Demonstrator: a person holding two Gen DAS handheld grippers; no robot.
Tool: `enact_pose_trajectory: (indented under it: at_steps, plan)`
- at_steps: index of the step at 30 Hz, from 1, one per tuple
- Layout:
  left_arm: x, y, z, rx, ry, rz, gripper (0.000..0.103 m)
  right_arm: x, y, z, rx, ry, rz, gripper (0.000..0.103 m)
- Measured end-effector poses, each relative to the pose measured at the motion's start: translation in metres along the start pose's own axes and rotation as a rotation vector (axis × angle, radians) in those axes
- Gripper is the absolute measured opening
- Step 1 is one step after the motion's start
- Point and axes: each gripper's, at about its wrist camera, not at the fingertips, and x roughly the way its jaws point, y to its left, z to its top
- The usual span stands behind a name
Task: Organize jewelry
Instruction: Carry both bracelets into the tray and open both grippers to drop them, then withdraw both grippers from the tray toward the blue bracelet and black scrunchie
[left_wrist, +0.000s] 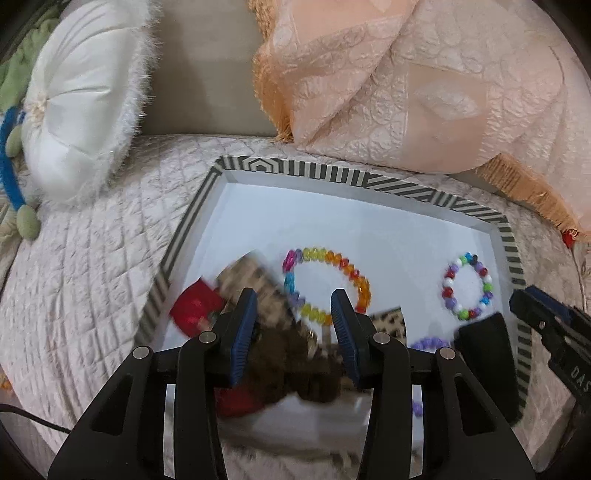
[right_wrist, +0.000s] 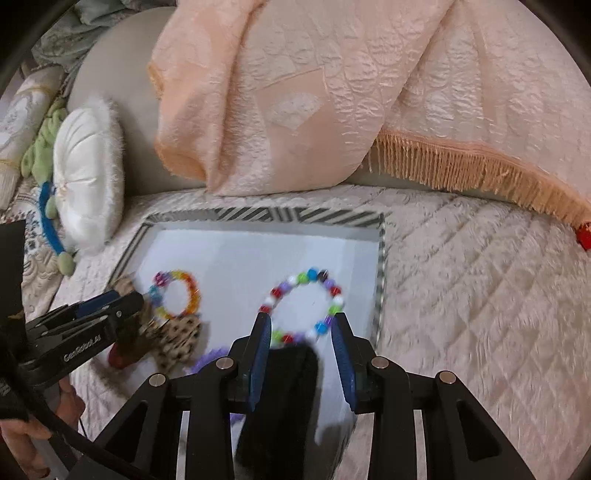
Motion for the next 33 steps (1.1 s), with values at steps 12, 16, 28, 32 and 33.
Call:
enact_pose_trajectory:
  at_steps: [12,16,28,32,33]
  plan:
    - [-0.07,0.003,-0.055,0.024,-0.058,0.015,0.041,-0.065,0.026,-0.058,-0.004,-0.018,0.021,0.037]
    - [-0.093,0.0,-0.076,0.041,-0.087,0.018,0.041,-0.08,0.032,-0.076,-0.003,-0.02,0.021,0.037]
    - [-0.125,-0.01,-0.119,0.052,-0.071,-0.037,0.041,-0.117,0.027,-0.121,-0.01,-0.014,-0.004,0.039]
    - [-0.126,-0.013,-0.131,0.054,-0.028,-0.098,0.051,-0.125,0.015,-0.136,0.001,0.002,-0.02,0.039]
    - [-0.126,-0.013,-0.133,0.052,-0.024,-0.109,0.051,-0.126,0.011,-0.14,0.002,0.006,-0.025,0.039]
